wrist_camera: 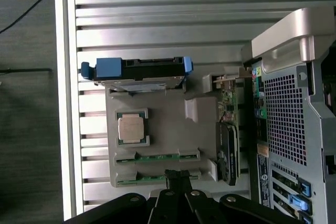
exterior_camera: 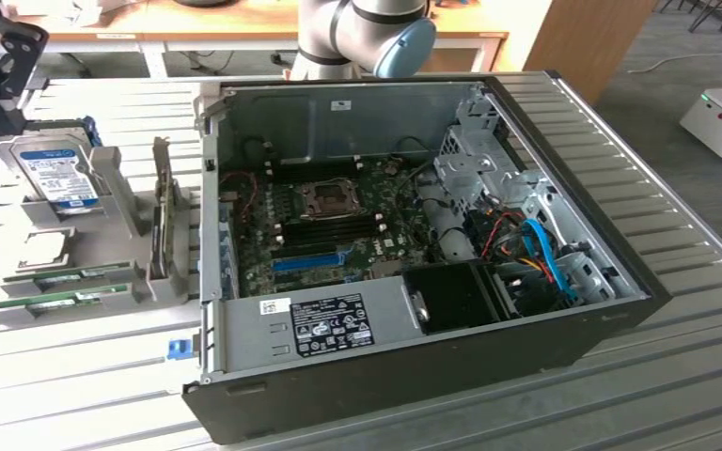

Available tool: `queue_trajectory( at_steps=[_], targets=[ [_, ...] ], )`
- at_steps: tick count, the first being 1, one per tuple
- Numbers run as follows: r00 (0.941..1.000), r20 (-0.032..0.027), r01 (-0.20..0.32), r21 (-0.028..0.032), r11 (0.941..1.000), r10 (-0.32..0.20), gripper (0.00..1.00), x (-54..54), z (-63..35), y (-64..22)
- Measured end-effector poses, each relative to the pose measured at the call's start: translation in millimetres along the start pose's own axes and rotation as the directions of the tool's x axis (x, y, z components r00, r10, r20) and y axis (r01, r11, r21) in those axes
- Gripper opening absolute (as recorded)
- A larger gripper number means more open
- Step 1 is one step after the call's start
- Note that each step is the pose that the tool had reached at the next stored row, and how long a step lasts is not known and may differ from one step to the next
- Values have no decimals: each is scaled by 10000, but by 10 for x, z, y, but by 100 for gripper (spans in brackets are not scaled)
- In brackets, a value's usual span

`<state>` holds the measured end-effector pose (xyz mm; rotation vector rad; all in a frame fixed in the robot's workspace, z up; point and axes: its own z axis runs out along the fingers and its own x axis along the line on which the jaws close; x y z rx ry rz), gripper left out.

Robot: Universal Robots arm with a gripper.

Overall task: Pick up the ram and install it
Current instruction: 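Reach for the ram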

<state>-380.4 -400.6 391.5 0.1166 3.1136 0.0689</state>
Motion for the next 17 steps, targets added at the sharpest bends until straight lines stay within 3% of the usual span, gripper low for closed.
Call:
queue_trajectory(
  at_steps=[10, 17],
  targets=[
    [10000, -1, 1, 1, 10000, -1, 11, 5, -4, -76],
    [10000, 0, 0, 1, 10000, 0, 11, 6, -4, -82]
  ],
)
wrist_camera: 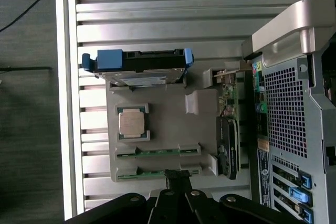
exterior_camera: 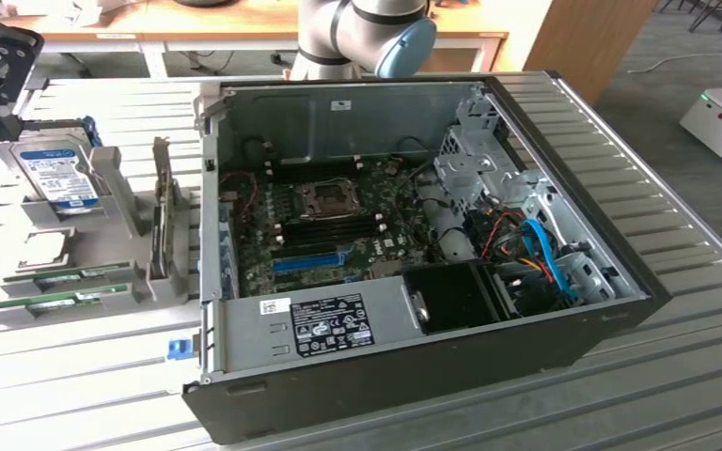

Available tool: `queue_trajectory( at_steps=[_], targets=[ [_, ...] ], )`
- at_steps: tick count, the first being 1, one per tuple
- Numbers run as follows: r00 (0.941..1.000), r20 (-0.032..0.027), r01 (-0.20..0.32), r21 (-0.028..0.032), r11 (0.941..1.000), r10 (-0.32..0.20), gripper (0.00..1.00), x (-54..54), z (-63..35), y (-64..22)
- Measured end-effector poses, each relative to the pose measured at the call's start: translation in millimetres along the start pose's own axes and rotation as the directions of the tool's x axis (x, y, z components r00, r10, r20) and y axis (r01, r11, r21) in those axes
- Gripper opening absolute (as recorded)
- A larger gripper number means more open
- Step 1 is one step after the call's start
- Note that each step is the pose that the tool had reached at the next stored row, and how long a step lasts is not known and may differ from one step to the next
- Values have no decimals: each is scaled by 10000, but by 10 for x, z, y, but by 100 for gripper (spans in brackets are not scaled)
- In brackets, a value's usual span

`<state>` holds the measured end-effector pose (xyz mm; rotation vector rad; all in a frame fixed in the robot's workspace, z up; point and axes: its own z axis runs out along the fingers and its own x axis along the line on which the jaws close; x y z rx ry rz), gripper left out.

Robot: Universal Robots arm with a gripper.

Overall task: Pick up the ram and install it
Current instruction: 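Reach for the ram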

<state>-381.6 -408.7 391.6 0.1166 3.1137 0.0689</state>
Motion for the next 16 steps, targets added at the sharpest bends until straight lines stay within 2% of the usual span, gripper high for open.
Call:
queue_trajectory(
  at_steps=[9, 16],
  targets=[
    [10000, -1, 0, 0, 10000, 0, 11, 64, -2, -5],
    [10000, -1, -1, 0, 10000, 1, 11, 66, -3, -11]
  ],
)
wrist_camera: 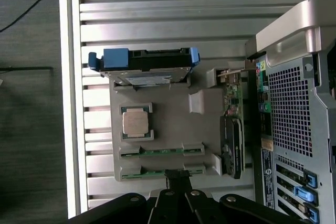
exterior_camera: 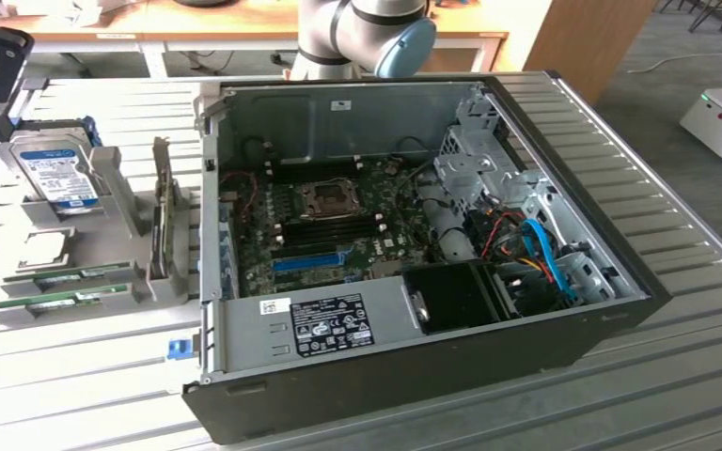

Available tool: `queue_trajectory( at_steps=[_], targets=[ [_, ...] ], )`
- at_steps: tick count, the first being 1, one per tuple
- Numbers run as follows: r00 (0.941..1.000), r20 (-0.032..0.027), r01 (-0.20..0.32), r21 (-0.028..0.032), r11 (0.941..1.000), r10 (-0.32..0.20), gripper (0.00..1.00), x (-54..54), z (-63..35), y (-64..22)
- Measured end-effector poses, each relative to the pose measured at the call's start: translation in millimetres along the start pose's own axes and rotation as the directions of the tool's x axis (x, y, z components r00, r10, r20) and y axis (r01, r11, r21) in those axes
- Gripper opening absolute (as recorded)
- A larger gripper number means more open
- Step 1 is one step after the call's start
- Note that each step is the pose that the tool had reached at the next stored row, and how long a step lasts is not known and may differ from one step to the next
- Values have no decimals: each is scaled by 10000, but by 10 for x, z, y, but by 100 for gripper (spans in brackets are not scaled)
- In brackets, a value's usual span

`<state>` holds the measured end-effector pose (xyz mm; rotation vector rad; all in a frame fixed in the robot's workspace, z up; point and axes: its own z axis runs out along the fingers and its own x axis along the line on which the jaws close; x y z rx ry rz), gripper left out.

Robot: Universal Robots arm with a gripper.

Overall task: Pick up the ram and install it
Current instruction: 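Reach for the ram, then pick up the ram and move it above insertion slot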

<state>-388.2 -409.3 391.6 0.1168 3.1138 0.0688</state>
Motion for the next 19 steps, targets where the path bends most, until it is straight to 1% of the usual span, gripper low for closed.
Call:
queue_trajectory(
  at_steps=[14, 19],
  targets=[
    [10000, 0, 18, 0, 10000, -18, 11, -1, 0, -4],
    [9996, -11, 268, -6, 9996, -268, 11, -1, 0, -4]
  ],
)
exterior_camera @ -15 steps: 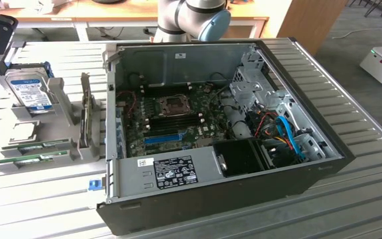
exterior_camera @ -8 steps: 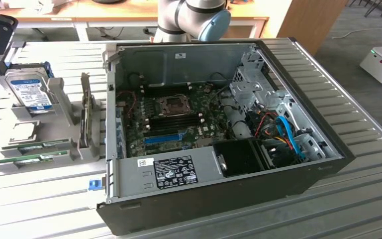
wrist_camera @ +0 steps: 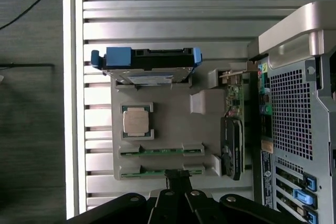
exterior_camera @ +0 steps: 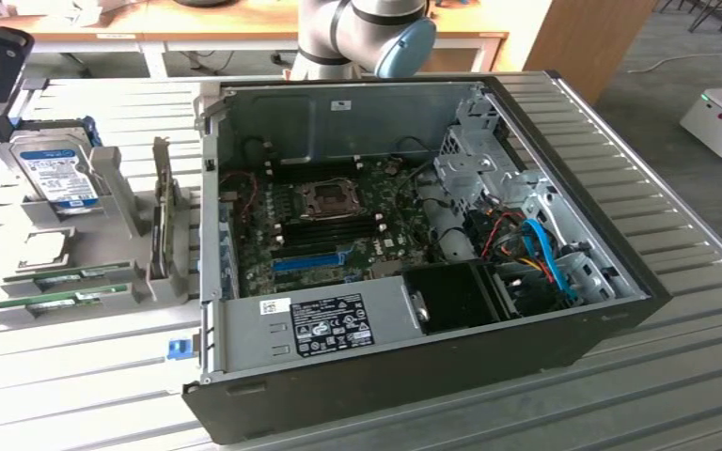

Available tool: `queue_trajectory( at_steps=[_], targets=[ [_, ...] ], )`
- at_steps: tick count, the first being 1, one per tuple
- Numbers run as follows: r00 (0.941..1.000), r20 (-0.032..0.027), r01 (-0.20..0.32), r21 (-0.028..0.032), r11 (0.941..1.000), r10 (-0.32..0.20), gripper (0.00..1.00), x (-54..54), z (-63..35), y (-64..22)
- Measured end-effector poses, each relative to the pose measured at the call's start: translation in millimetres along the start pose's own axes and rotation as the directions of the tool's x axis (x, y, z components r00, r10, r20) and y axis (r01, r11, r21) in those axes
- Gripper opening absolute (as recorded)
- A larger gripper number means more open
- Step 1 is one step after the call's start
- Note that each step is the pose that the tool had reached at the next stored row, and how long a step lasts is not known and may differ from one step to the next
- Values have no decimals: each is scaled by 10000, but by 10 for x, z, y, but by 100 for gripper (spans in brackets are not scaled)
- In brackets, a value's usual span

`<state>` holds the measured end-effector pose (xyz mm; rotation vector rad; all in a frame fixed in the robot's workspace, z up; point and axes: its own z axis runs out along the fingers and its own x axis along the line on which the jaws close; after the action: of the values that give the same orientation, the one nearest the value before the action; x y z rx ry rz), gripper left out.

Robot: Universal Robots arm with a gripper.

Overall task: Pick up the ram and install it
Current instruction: 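Pick up the ram and move it above insertion slot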

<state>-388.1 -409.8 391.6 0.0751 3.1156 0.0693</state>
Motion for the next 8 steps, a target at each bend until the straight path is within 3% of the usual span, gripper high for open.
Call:
queue_trajectory(
  at_steps=[4, 8],
  targets=[
    [9987, -22, 502, -12, 9987, -502, 11, 0, 1, 0],
    [9937, -49, 1115, -29, 9938, -1115, 11, 0, 1, 0]
  ],
)
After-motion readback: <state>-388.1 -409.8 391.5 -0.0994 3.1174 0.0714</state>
